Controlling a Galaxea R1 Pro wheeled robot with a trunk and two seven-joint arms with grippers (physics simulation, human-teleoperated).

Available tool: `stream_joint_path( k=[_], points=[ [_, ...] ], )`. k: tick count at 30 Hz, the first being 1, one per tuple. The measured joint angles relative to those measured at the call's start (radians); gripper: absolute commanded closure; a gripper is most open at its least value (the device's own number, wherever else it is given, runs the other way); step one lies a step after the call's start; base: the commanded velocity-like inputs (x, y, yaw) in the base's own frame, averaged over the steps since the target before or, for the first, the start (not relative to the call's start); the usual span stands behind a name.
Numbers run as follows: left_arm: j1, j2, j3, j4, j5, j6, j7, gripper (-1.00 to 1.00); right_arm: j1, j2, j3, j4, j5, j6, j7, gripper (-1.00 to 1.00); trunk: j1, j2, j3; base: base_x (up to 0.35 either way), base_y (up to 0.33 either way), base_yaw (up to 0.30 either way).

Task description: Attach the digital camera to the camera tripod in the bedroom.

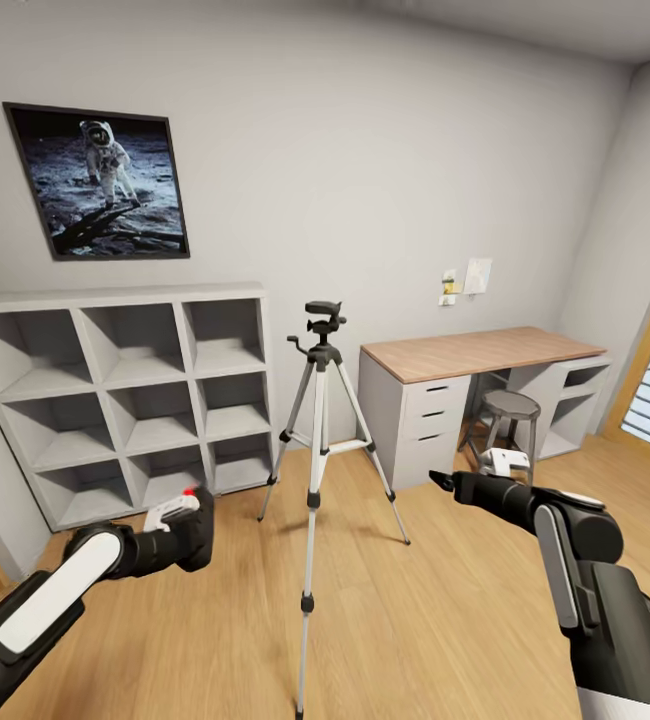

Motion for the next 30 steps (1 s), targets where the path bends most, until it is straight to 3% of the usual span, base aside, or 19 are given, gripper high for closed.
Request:
stream_joint_path(
  k=[5, 8, 14, 17, 23, 30],
  points=[
    [0.029, -0.006, -0.001, 0.007, -0.036, -0.035, -0.005, 1.0, 0.004, -0.002, -0.002, -0.003, -0.001, -0.005, 0.006, -1.0, -0.019, 0.035, 0.016, 0.0, 0.0, 0.0],
    [0.043, -0.022, -0.003, 0.023, -0.053, -0.06, -0.007, 1.0, 0.003, -0.003, 0.0, -0.004, -0.002, -0.006, 0.012, -1.0, -0.031, 0.056, 0.025, 0.0, 0.0, 0.0],
    [0.081, -0.042, -0.003, 0.083, -0.066, -0.115, -0.007, 1.0, 0.006, -0.008, 0.0, -0.005, 0.002, -0.005, 0.016, -1.0, -0.054, 0.098, 0.044, 0.0, 0.0, 0.0],
    [0.103, -0.044, -0.002, 0.107, -0.067, -0.146, -0.007, 1.0, 0.011, -0.027, 0.0, -0.005, 0.005, -0.005, 0.016, -1.0, -0.065, 0.119, 0.053, 0.0, 0.0, 0.0],
    [0.162, -0.047, -0.002, 0.158, -0.071, -0.249, -0.006, 1.0, 0.048, -0.095, 0.007, -0.006, 0.009, -0.006, 0.019, -1.0, -0.088, 0.161, 0.072, 0.0, 0.0, 0.0],
    [0.191, -0.053, -0.005, 0.174, -0.094, -0.307, -0.007, 1.0, 0.067, -0.116, 0.011, -0.005, 0.01, -0.007, 0.019, -1.0, -0.115, 0.21, 0.094, 0.0, 0.0, 0.0]
  ],
)
